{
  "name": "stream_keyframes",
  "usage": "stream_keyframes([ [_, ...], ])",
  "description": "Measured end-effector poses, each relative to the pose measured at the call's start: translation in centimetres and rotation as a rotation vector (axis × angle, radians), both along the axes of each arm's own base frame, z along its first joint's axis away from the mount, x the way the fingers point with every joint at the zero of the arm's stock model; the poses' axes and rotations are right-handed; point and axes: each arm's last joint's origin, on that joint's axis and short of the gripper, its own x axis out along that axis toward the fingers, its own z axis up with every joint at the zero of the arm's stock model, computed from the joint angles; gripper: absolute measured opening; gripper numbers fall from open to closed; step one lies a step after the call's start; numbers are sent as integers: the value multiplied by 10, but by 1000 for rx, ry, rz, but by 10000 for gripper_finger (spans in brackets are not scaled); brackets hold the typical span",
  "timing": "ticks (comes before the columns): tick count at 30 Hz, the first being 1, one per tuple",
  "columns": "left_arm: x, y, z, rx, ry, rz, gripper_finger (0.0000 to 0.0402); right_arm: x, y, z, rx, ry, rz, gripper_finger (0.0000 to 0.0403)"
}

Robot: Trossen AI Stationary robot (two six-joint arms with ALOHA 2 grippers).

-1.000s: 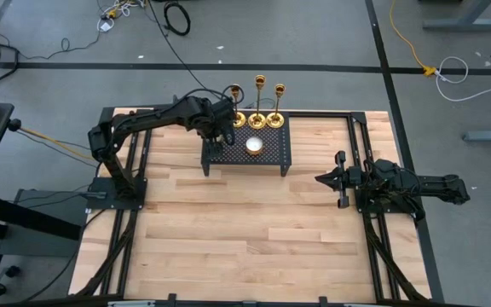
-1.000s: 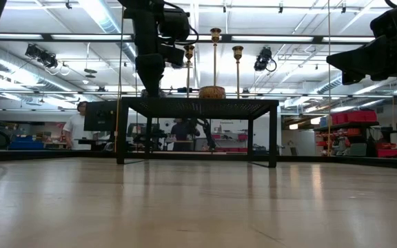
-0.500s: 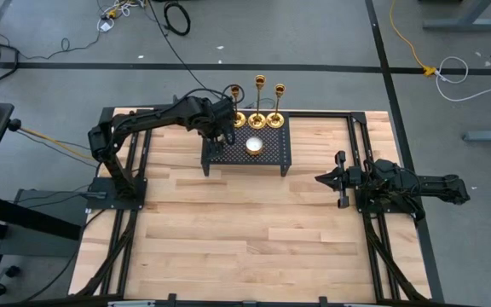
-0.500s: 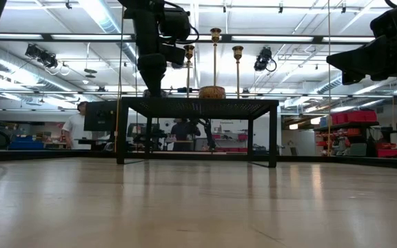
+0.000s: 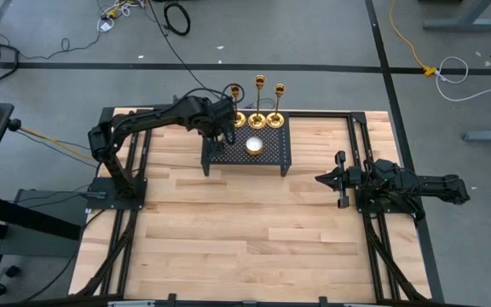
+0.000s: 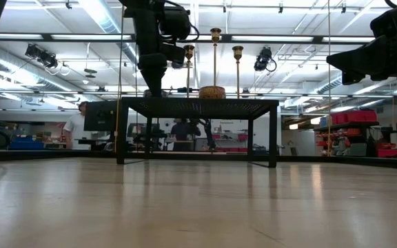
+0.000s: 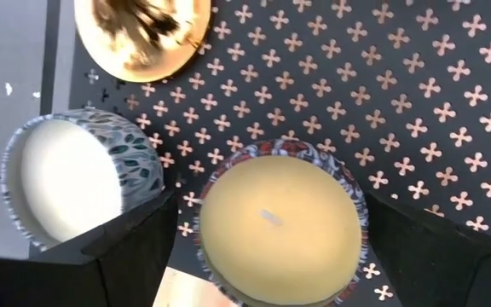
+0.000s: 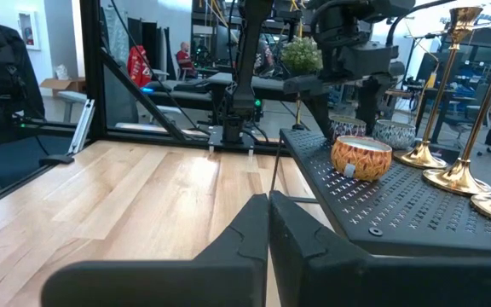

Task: Pick & Place candle stick holders
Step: Adjust the scented candles on the shelf

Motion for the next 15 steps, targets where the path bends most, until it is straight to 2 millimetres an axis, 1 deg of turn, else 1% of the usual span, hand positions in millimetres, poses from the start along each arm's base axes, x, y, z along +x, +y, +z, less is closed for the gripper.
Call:
stream_keyframes([
  [10, 0, -2, 0, 8, 15, -2, 369, 0, 0, 0, 0, 0, 0, 13],
  [15, -3, -2, 3, 31, 22, -2, 369, 0, 0, 0, 0, 0, 0, 13],
])
